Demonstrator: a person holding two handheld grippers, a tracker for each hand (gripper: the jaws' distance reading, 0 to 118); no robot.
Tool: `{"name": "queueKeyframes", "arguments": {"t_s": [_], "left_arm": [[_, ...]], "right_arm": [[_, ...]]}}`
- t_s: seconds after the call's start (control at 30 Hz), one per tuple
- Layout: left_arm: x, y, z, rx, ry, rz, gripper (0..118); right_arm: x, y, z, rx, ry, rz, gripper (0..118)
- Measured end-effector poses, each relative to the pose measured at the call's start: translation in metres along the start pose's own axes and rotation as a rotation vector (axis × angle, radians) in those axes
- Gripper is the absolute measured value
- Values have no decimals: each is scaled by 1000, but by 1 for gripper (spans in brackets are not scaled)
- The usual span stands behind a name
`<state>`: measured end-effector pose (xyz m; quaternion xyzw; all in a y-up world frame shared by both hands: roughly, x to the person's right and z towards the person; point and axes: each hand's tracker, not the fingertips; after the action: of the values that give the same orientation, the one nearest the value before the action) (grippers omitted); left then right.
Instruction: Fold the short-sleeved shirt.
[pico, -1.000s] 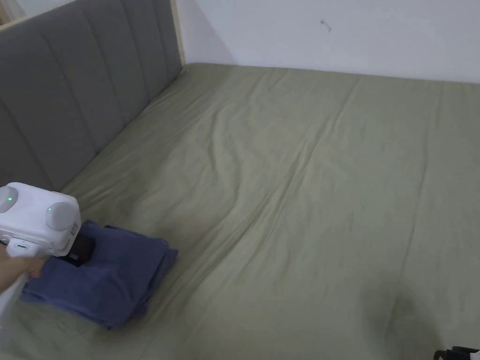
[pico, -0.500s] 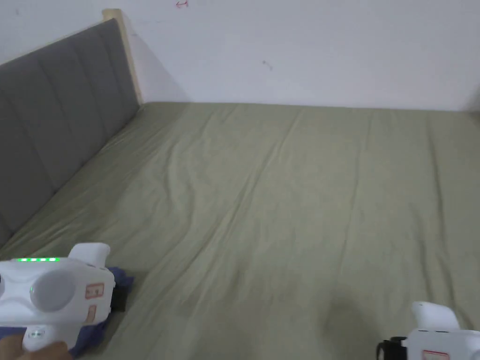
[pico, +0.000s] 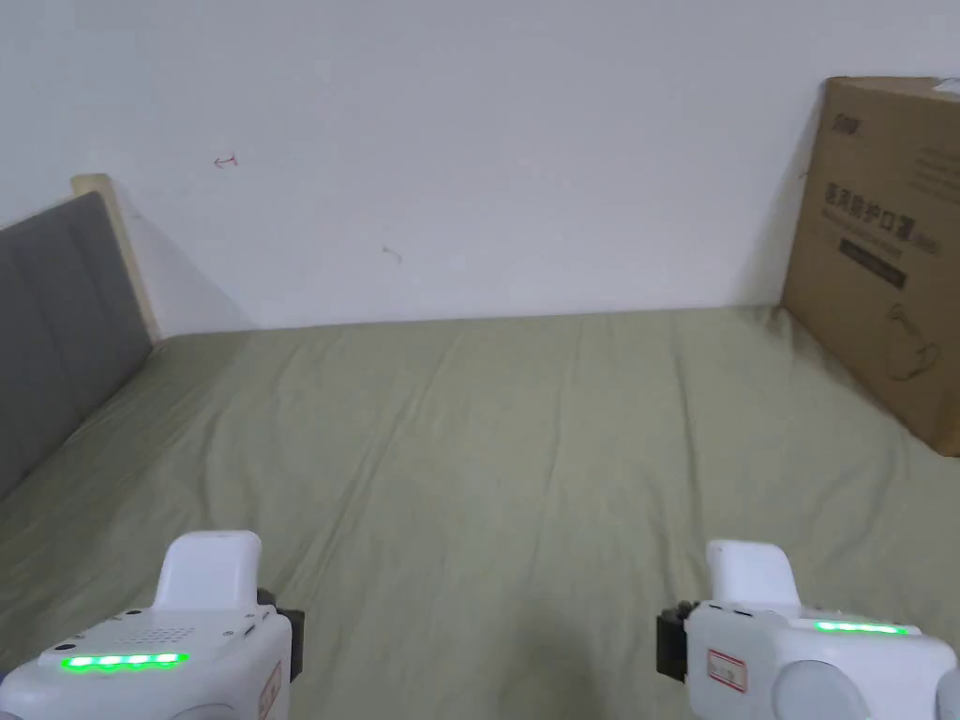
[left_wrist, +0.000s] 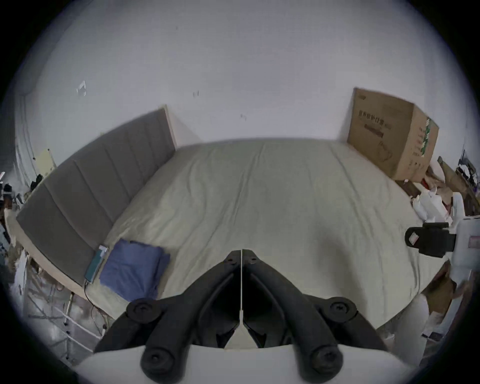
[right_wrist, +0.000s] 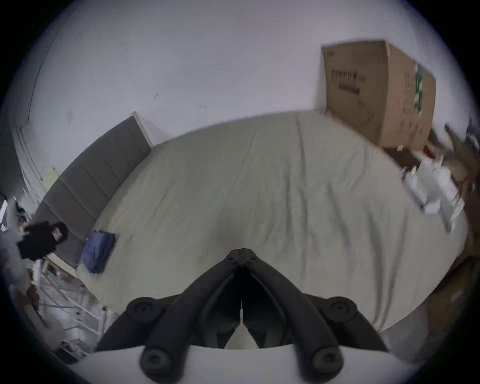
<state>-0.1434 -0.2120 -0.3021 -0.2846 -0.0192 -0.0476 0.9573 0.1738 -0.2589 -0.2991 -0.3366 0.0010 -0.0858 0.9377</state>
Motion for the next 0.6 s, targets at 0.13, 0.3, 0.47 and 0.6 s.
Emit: {"name": "queueKeyframes", "arguments": {"t_s": [0.13,0.3,0.47,0.6], "left_arm": [[26,21,37,161,18,22,0],[51,32,70,340,81,-33,0],[59,35,87,415,68,5,0],[60,36,89,420,73,4,0]], "right_arm": [[-11,25,39,149,-41,87,0],[-27,43,80,314,-95,135,0],[-38,42,107,438,-87,139,0],[-45,41,115,469,-136,172,0]]}}
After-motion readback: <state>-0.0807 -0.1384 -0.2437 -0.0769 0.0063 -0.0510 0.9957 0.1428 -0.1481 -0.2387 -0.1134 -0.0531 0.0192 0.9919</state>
